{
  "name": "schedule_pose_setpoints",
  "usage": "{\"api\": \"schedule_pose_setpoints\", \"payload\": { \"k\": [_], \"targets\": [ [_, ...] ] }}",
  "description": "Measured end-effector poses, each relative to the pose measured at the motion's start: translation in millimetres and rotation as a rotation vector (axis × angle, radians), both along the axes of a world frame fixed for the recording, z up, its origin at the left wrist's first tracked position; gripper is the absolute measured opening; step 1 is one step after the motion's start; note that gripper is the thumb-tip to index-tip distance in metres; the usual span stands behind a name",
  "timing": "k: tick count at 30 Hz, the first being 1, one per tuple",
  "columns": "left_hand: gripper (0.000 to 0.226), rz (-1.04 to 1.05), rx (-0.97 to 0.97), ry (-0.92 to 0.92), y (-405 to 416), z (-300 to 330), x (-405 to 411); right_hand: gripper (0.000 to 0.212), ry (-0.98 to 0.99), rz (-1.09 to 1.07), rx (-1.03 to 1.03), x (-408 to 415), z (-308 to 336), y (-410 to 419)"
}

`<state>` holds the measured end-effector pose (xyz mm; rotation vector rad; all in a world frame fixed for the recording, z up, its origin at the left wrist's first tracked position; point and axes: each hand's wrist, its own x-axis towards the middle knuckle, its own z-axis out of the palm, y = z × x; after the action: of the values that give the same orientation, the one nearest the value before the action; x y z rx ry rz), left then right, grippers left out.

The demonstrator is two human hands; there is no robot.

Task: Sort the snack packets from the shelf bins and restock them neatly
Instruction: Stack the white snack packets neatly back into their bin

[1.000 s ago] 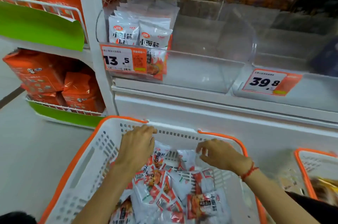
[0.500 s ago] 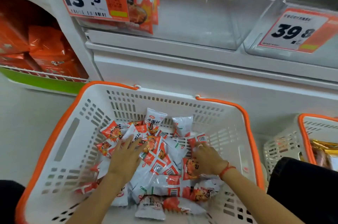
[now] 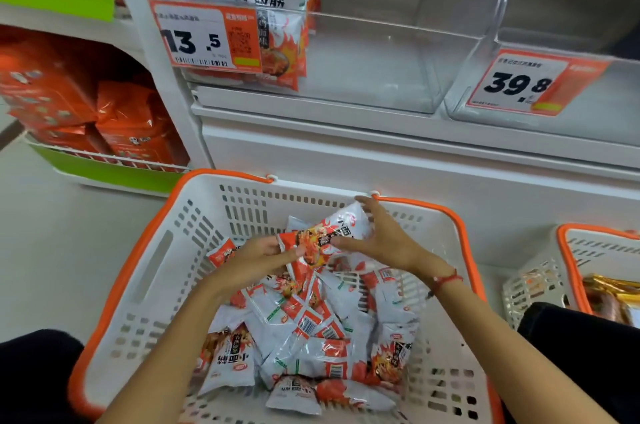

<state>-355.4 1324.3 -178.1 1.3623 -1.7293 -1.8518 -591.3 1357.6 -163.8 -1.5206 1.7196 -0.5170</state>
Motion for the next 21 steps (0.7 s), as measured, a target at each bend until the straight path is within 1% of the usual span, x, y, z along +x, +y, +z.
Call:
{"api": "schedule_pose_setpoints", "payload": {
  "k": [1,2,3,4,5,7,8,9,11,12,14,15,17,18,19,21],
  "targets": [
    [0.011,0.037,0.024,0.025,-1.1,2.8,4.5,0.084,-0.169,-0.072,0.081,2.7,4.6,-0.4],
    [0.025,0.062,0.047,0.032,-2.9,1.2,9.0,0.075,-0.296,-0.1,0.149,5.9,5.0,-1.3],
    [0.048,0.068,0.064,0.031,-3.9,0.8,13.1,0.063,-0.352,-0.101,0.179,7.7,1.3,-3.1],
    [0.067,0.057,0.085,0.017,-6.3,-3.1,18.4,0.05,-0.381,-0.107,0.175,10.3,-3.0,-4.7],
    [0.078,0.033,0.102,-0.007,-7.7,-4.3,22.7,0.041,-0.386,-0.105,0.149,14.9,-5.5,-5.6],
    [0.084,-0.08,0.116,-0.089,-9.6,-4.9,29.8,0.028,-0.387,-0.091,0.126,26.0,-11.8,-8.7],
    [0.08,-0.124,0.123,-0.121,-10.7,-7.5,32.3,0.023,-0.386,-0.073,0.137,31.0,-16.5,-10.7],
    [0.071,-0.128,0.13,-0.144,-10.5,-7.4,33.3,0.019,-0.393,-0.049,0.154,37.3,-21.1,-13.3],
    [0.039,-0.072,0.093,-0.151,-9.4,-7.5,35.1,0.016,-0.44,-0.018,0.183,51.8,-28.9,-19.2],
    [0.026,-0.035,0.045,-0.14,-9.9,-8.4,37.6,0.017,-0.486,-0.042,0.221,57.5,-35.2,-22.0],
    [0.012,0.111,-0.061,-0.133,-12.1,-10.6,46.0,0.028,-0.583,-0.122,0.311,65.5,-56.0,-25.8],
    [0.008,0.217,-0.098,-0.131,-12.5,-10.8,51.3,0.035,-0.566,-0.137,0.334,68.5,-71.6,-25.8],
    [0.012,0.449,-0.14,-0.121,-14.8,-17.1,61.1,0.044,-0.302,-0.055,0.326,75.1,-104.2,-21.9],
    [0.012,0.528,-0.137,-0.105,-16.3,-21.4,64.4,0.046,-0.166,0.002,0.323,80.1,-119.9,-18.2],
    [0.012,0.58,-0.13,-0.088,-17.6,-23.7,64.9,0.049,-0.063,0.047,0.324,85.8,-131.3,-14.6],
    [0.013,0.608,-0.102,-0.072,-18.2,-27.9,63.1,0.063,0.161,0.117,0.298,96.1,-146.4,-8.8]
  ]
}}
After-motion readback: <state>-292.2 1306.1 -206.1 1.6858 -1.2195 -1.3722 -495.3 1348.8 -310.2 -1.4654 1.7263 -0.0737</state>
